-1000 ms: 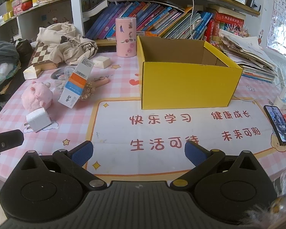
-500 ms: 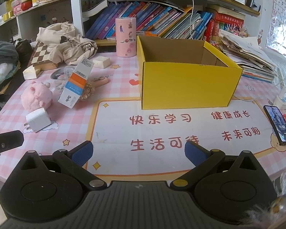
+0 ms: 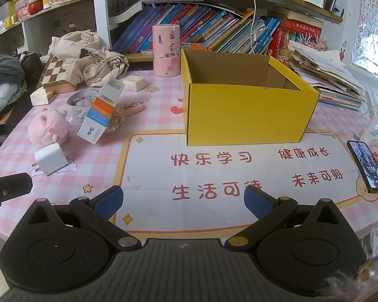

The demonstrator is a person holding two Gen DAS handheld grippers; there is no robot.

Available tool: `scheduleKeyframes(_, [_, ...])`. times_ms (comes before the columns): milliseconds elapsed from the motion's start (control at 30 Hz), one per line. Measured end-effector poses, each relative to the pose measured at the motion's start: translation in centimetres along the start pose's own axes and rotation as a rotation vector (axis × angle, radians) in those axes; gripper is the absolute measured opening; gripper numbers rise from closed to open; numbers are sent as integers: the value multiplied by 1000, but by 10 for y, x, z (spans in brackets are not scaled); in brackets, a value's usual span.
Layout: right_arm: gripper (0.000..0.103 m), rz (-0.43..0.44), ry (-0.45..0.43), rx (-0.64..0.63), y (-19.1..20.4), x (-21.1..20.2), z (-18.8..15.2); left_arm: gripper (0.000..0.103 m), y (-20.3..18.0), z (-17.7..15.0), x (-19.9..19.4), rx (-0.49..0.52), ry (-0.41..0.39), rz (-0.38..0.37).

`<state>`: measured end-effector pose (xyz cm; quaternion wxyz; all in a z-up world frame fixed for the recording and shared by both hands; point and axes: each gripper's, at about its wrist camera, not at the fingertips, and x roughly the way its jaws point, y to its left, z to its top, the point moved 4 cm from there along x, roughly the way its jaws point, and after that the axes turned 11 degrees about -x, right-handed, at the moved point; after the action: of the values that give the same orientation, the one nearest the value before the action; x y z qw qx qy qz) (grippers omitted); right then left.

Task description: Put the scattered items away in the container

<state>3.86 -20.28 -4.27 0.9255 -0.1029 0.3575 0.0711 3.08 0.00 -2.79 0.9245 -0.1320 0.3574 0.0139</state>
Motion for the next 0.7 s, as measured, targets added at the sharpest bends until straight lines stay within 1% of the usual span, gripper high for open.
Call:
scheduleKeyframes(433, [103, 2, -9, -2, 1, -3, 0, 103, 1, 0, -2, 2, 4, 0])
scheduleKeyframes(700, [103, 14, -32, -31, 6, -10, 2, 103, 1, 0, -6, -3, -9, -4])
